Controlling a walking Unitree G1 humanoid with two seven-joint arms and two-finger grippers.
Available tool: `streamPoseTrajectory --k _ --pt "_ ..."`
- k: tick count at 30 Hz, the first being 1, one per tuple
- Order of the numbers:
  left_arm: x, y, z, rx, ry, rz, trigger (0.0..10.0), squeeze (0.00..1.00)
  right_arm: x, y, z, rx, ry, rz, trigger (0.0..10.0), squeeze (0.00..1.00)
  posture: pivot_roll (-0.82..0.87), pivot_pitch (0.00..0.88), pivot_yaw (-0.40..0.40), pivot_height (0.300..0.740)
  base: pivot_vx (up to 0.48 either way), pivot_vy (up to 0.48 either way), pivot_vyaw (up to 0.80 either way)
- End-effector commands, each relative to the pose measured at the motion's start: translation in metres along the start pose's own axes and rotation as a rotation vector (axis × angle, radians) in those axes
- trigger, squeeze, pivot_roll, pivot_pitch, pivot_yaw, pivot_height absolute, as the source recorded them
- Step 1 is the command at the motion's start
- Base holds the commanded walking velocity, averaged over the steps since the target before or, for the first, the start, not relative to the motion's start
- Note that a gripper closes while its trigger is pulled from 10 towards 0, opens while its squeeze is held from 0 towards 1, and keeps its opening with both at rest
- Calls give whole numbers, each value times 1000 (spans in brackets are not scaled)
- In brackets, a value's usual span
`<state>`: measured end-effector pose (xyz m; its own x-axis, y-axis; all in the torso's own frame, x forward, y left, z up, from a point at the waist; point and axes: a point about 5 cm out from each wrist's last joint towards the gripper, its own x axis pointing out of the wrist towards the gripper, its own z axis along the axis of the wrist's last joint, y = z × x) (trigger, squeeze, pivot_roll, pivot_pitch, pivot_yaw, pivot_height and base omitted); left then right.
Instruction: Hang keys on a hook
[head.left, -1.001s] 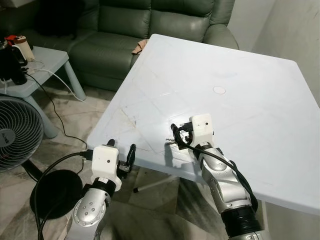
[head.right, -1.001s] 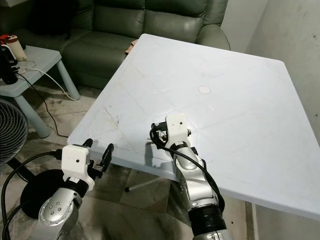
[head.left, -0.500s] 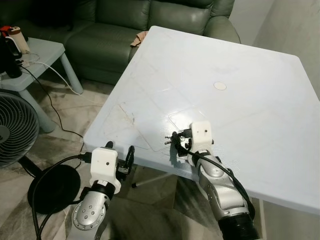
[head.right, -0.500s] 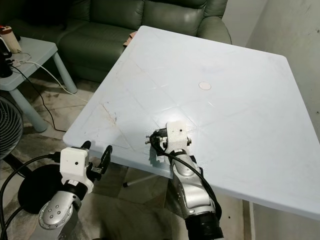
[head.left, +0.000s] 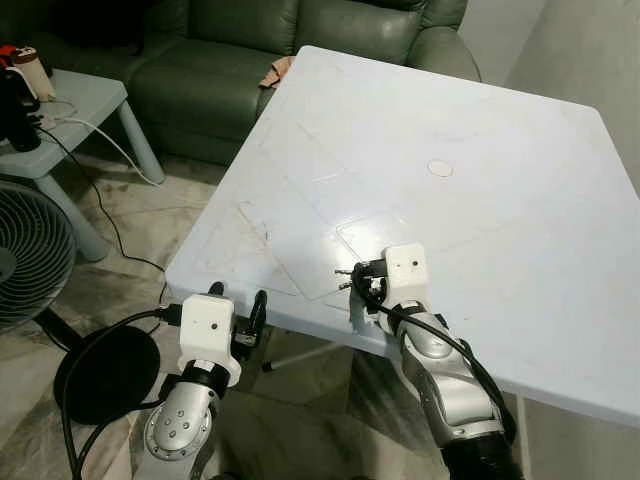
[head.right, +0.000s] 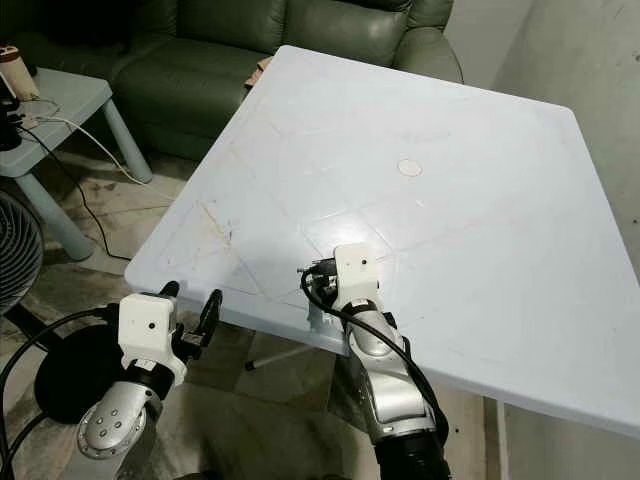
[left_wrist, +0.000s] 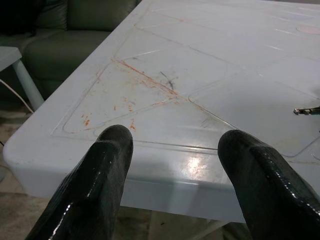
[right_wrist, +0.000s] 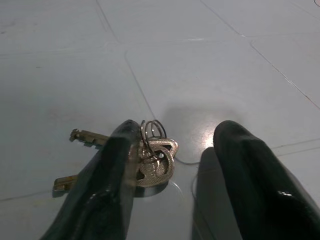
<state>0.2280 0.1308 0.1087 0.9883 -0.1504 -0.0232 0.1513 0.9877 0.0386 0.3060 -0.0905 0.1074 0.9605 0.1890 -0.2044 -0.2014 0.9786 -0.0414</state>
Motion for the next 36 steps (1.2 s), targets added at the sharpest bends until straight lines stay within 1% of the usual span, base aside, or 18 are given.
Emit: streamPoseTrajectory --k 1,23,24,26,27,28,29,32,33,34,35,36 --pt "-2 1 2 6 -2 12 10000 0 -3 -1 -1 -1 2 5 0 0 -5 152 -85 740 0 0 0" --pt "-2 2 1 9 -4 30 10000 0 -4 -1 0 -4 -17 8 0 0 -4 133 -86 740 0 0 0" --pt "-2 2 1 9 -4 30 10000 0 -4 -1 0 -3 -17 9 549 0 -4 133 -85 740 0 0 0" --pt "-2 2 1 10 -4 31 10000 0 -4 -1 2 -2 -34 14 2667 0 -4 130 -85 740 0 0 0" --pt "-2 2 1 10 -4 31 10000 0 -4 -1 3 -7 -42 16 7725 0 -4 130 -85 740 0 0 0" --pt "-2 2 1 10 -4 31 10000 0 -4 -1 3 -7 -42 16 7725 0 -4 130 -85 740 0 0 0" --pt "-2 2 1 11 -5 31 10000 0 -4 0 2 1 -32 26 10000 0 -4 130 -85 740 0 0 0" --pt "-1 2 1 12 -5 32 10000 0 -2 -2 0 9 -10 20 10000 0 -4 127 -87 740 0 0 0" --pt "-1 2 1 13 -6 34 10000 0 -2 -3 0 37 -23 22 10000 0 -3 126 -87 740 0 0 0" --pt "-1 2 1 13 -6 35 10000 0 -2 -4 0 42 -25 19 10000 0 -3 126 -87 740 0 0 0" --pt "-1 2 1 13 -7 36 10000 0 -1 -5 -1 27 -9 8 10000 0 -3 126 -87 740 0 0 0" --pt "-1 2 2 14 -7 36 10000 0 -1 -5 -2 50 -8 24 10000 0 -4 127 -87 740 0 0 0"
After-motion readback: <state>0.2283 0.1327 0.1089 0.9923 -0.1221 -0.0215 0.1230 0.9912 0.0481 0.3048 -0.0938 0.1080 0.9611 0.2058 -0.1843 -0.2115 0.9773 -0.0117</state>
